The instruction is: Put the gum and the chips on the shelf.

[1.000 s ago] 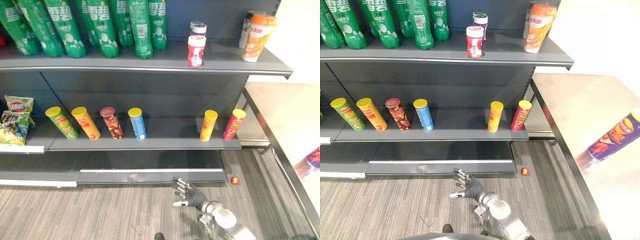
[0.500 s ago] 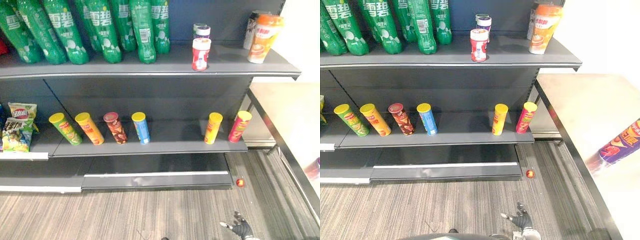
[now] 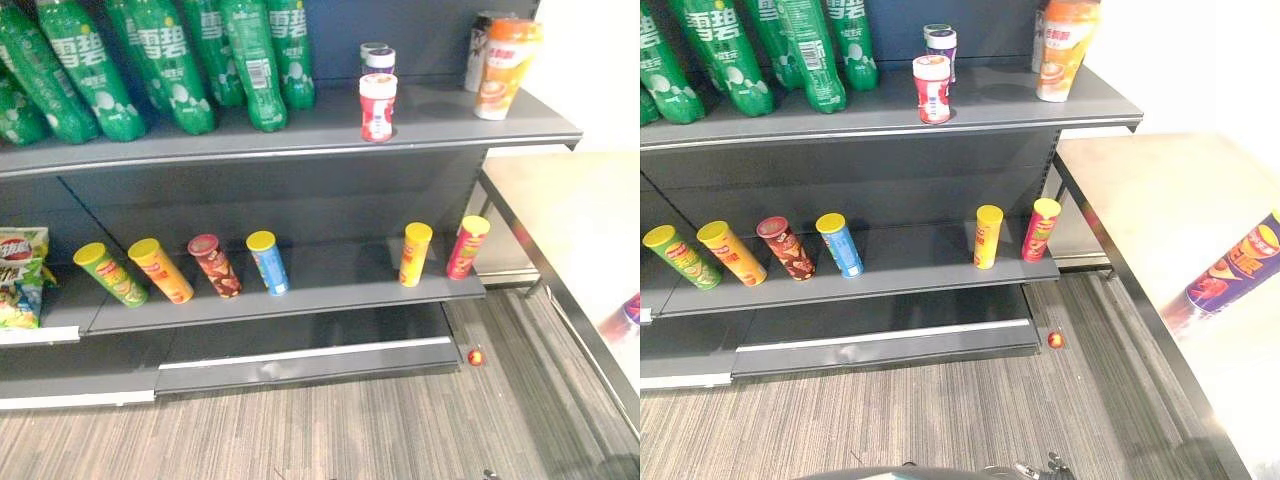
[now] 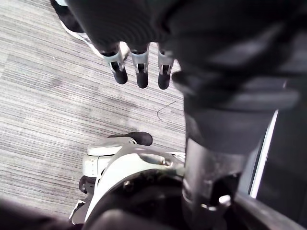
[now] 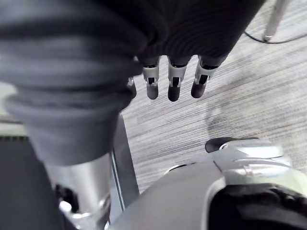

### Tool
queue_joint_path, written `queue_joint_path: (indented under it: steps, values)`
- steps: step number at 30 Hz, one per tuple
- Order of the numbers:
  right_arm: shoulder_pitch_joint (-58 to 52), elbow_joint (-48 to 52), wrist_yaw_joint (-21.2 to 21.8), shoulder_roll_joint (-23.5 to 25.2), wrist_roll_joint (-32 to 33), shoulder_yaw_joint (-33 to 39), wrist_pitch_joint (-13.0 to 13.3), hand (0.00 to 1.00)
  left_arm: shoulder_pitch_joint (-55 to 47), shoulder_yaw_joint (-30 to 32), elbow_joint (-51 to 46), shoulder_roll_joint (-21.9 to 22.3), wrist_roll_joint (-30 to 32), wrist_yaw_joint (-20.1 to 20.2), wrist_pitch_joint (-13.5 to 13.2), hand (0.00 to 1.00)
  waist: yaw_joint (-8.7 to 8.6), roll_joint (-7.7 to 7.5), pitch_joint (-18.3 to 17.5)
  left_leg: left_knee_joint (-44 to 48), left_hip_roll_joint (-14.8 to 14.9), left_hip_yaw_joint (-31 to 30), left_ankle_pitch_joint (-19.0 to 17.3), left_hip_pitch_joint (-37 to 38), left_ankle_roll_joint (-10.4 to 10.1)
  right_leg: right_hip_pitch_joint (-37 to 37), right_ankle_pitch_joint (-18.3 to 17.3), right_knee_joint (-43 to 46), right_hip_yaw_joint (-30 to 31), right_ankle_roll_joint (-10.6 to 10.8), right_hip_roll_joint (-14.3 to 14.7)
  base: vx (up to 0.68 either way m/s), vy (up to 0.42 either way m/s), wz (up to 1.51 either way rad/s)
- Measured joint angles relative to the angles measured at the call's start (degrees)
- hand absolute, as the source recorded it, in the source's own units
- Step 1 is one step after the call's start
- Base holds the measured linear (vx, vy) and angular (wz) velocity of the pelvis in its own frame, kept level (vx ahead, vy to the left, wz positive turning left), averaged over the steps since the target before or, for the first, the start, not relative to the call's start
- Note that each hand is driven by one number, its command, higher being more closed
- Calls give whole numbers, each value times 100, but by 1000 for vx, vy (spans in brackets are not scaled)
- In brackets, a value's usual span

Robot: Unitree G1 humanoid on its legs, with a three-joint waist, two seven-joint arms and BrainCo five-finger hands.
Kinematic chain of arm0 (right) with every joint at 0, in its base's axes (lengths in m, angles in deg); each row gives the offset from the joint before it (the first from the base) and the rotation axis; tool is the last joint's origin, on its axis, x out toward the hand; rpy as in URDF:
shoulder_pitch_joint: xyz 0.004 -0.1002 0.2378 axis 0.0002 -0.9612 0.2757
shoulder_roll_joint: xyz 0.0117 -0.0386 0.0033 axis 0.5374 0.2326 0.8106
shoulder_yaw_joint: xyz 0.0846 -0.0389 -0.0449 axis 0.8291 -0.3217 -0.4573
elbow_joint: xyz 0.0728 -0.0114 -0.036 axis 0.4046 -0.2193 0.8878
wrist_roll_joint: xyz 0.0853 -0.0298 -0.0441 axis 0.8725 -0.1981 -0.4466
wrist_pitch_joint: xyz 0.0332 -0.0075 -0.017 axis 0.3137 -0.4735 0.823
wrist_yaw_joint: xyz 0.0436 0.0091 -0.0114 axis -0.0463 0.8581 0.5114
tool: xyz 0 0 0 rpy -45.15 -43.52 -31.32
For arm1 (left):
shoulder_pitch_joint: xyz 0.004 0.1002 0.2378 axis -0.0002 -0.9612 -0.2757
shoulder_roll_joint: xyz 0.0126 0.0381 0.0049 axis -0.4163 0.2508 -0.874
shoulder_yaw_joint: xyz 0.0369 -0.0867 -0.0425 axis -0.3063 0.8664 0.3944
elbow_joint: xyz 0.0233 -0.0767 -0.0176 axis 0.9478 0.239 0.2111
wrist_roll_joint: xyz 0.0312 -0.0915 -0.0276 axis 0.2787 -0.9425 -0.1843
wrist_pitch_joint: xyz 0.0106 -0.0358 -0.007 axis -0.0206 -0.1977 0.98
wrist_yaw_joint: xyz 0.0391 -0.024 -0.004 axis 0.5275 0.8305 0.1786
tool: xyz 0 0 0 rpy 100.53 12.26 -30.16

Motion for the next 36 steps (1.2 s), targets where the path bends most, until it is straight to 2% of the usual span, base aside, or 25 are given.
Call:
queue_joint_path:
  steps: [4, 6, 7, 8, 9, 10, 11, 12, 13, 14, 15, 16, 19, 20, 22, 25, 28, 29, 30, 31, 32, 33, 34, 35, 36]
  values:
    - [-126, 98, -413, 244, 741, 586, -63, 0, 115, 112, 19, 26, 121, 21, 101, 0, -29, 6, 245, 1, -1, 530, -144, 281, 14, -331, -111, 808, 348, 116, -18, 38, 44, -67]
    - [-250, 248, -534, 354, 914, 844, -41, 0, 131, 208, 9, 58, 119, 105, 148, 0, -38, 13, 365, 5, 93, 970, -170, 420, 38, -482, -8, 1009, 210, 275, 30, -44, 35, -105]
    - [-320, 398, -607, 435, 931, 966, -20, 0, 123, 285, 3, 73, 121, 135, 173, 0, -29, 60, 406, 4, 198, 1431, -196, 438, 62, -584, -53, 1088, -380, 179, -61, -78, 63, -171]
    - [-340, 519, -605, 482, 898, 1036, -2, 0, 119, 291, -33, 71, 106, 139, 174, 0, -37, 27, 462, 6, 327, 1934, -229, 523, 27, -690, -129, 1392, -1225, 53, -281, -88, 79, -230]
    - [-337, 542, -600, 485, 862, 1072, 25, 0, 117, 349, -58, 64, 88, 151, 171, 0, -47, 106, 509, 73, 530, 2386, -304, 530, -47, -769, -191, 1681, -1935, -48, -465, -46, 57, -206]
    - [-331, 539, -594, 485, 860, 1072, 38, 0, 114, 378, -85, 58, 70, 173, 165, 0, -55, 86, 523, 172, 661, 2603, -359, 527, -83, -760, -219, 1824, -2240, -93, -559, -20, 16, -179]
    - [-318, 522, -587, 485, 852, 1072, 51, 0, 100, 383, -112, 51, -7, 198, 147, 0, -57, 160, 559, 315, 833, 2895, -418, 515, -146, -730, -252, 2054, -2655, -144, -722, 39, -49, -170]
    - [-310, 454, -584, 479, 822, 1078, 71, 0, 82, 395, -127, 35, -23, 241, 111, 0, -30, 142, 559, 480, 996, 3208, -477, 484, -223, -709, -252, 2260, -2986, -145, -940, 66, -71, -160]
    - [-293, 395, -579, 476, 784, 1081, 85, 0, 72, 395, -166, 14, -55, 279, 102, 0, -29, 129, 559, 551, 1049, 3355, -514, 483, -231, -652, -248, 2282, -3076, -139, -1027, 118, -124, -150]
    - [-275, 309, -566, 498, 672, 1150, 105, 0, 56, 395, -224, -32, -172, 370, 66, 0, -36, 72, 605, 651, 1060, 3617, -496, 511, -289, -493, -87, 2086, -3231, -126, -1215, 105, -109, -100]
    - [-276, 289, -550, 527, 658, 1194, 117, 0, 53, 402, -225, -40, -187, 388, 35, 0, -27, 17, 614, 662, 1013, 3740, -475, 520, -311, -400, 220, 1888, -3277, -175, -1284, 113, -178, -113]
    - [-263, 220, -506, 624, 641, 1302, 152, 0, 26, 429, -228, -72, -224, 452, -12, 0, -18, -92, 640, 687, 897, 3932, -442, 524, -339, -253, 671, 1427, -3200, -50, -1327, 72, -222, -94]
    - [-173, 136, -460, 534, 631, 1324, 205, 0, 23, 434, -171, 44, -227, 322, 32, 0, -111, 13, 677, 702, 990, 4079, -352, 725, -415, 109, 635, 599, -3186, -52, -934, 43, -210, -69]
    - [-152, 141, -459, 515, 614, 1275, 234, 0, 28, 432, -92, 27, -229, 321, 52, 0, -166, 19, 671, 642, 995, 4130, -289, 874, -517, 273, 635, 385, -3123, -52, -831, 10, -171, -52]
    - [-102, 144, -463, 496, 435, 1238, 251, 0, 27, 434, -85, 24, -244, 319, 56, 0, -145, 13, 662, 554, 1016, 4261, -228, 990, -620, 347, 635, 121, -2949, -51, -674, -18, -146, -49]
    - [-62, 150, -477, 487, 427, 1175, 252, 0, 15, 425, -96, 17, -463, 334, 53, 0, -146, 3, 654, 665, 1078, 4293, -207, 974, -650, 325, 636, -63, -2868, -50, -607, -11, -114, -25]
    - [-64, 150, -511, 462, 428, 1102, 240, 0, -93, 432, -191, -26, -556, 391, 44, 0, -145, -23, 595, 1172, 1282, 4218, -207, 965, -651, 341, 635, -100, -2750, -50, -587, 18, -74, -22]
    - [-65, 146, -520, 457, 428, 1034, 252, 0, -151, 467, -232, -49, -684, 470, 32, 0, -134, -97, 577, 1685, 1478, 4138, -239, 862, -604, 312, 634, -114, -2646, -51, -603, 59, -87, -54]
    - [-66, 147, -537, 454, 431, 999, 251, 0, -190, 517, -237, -62, -884, 635, 23, 0, -128, -73, 535, 2656, 1876, 3828, -281, 662, -531, 262, 636, -151, -2504, -55, -592, 49, -67, -51]
    - [-67, 151, -539, 454, 431, 997, 252, 0, -200, 519, -240, -60, -910, 656, 19, 0, -127, -69, 538, 2890, 1988, 3745, -281, 617, -531, 263, 638, -162, -2466, -57, -580, 55, -101, -68]
    - [-63, 174, -583, 403, 443, 944, 247, 0, -302, 534, -353, -21, -1067, 753, 2, 0, -108, -12, 540, 3989, 2434, 3182, -288, 178, -393, 277, 625, -199, -2180, -69, -575, 32, 10, -87]
    - [12, 162, -623, 283, 483, 850, 215, 0, -295, 554, -415, 54, -1189, 721, 0, 0, -21, 10, 531, 4211, 2213, 2235, -792, -227, -504, 242, 606, -277, -1766, -95, -686, 28, 36, -103]
    - [61, 116, -631, 236, 495, 837, 191, 0, -272, 549, -436, 113, -1258, 661, 5, 0, 16, 1, 536, 4151, 2008, 1808, -985, -399, -564, 235, 606, -317, -1590, -95, -760, -21, 149, -125]
    - [135, 84, -628, 210, 527, 832, 180, 0, -235, 550, -434, 256, -1288, 541, -6, 0, 65, -10, 541, 3673, 1550, 1028, -1126, -618, -593, 235, 621, -330, -1246, -71, -860, -34, 102, -101]
    - [147, 93, -626, 223, 535, 834, 191, 0, -231, 554, -437, 290, -1290, 501, -15, 0, 74, -10, 541, 3360, 1444, 827, -1113, -607, -585, 242, 638, -330, -1118, -43, -860, -88, 200, -126]
